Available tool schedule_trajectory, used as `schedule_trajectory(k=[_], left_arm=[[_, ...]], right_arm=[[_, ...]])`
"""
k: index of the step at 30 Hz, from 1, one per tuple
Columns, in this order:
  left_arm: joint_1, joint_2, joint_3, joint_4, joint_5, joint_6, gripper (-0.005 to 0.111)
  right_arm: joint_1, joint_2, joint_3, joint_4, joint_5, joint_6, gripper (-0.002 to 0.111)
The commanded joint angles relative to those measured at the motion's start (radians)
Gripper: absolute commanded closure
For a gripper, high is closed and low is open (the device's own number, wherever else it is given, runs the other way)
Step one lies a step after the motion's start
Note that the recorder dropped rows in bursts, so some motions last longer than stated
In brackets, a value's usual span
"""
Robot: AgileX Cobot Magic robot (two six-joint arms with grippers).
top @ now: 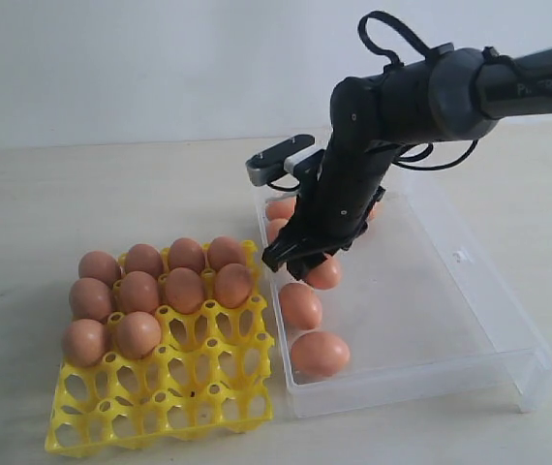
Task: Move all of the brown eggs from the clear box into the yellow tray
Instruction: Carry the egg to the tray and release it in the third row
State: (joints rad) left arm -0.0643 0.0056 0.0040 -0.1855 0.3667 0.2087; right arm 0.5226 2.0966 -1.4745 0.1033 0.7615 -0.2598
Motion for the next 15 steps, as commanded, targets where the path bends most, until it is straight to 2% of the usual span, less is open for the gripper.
schedule_trajectory(k=[1,6,9,11,15], left_arm=[[-0.004,-0.006,-0.004,-0.001,-0.010,-0.003,0.107],[-0.004,-0.006,-0.004,-0.001,-0.010,-0.003,0.107],[-0.004,-0.006,-0.004,-0.001,-0.010,-0.003,0.107],[-0.004,-0.006,-0.004,-0.001,-0.010,-0.003,0.107],[-0.004,-0.006,-0.004,-0.001,-0.010,-0.003,0.107]], right_arm=[[-0.001,-0.118,0.039,-0.035,-0.079,-0.009,0.108],[-0.001,-0.255,0.112,-0.023,-0.162,0.002,0.108],[0.046,-0.331,0.171,0.037,-0.232,0.002,0.108],[0.088,-0.374,0.223,0.093,-0.323,0.002,0.108],[0.173,-0.421,0.364,0.232,-0.647,-0.004,0.108]])
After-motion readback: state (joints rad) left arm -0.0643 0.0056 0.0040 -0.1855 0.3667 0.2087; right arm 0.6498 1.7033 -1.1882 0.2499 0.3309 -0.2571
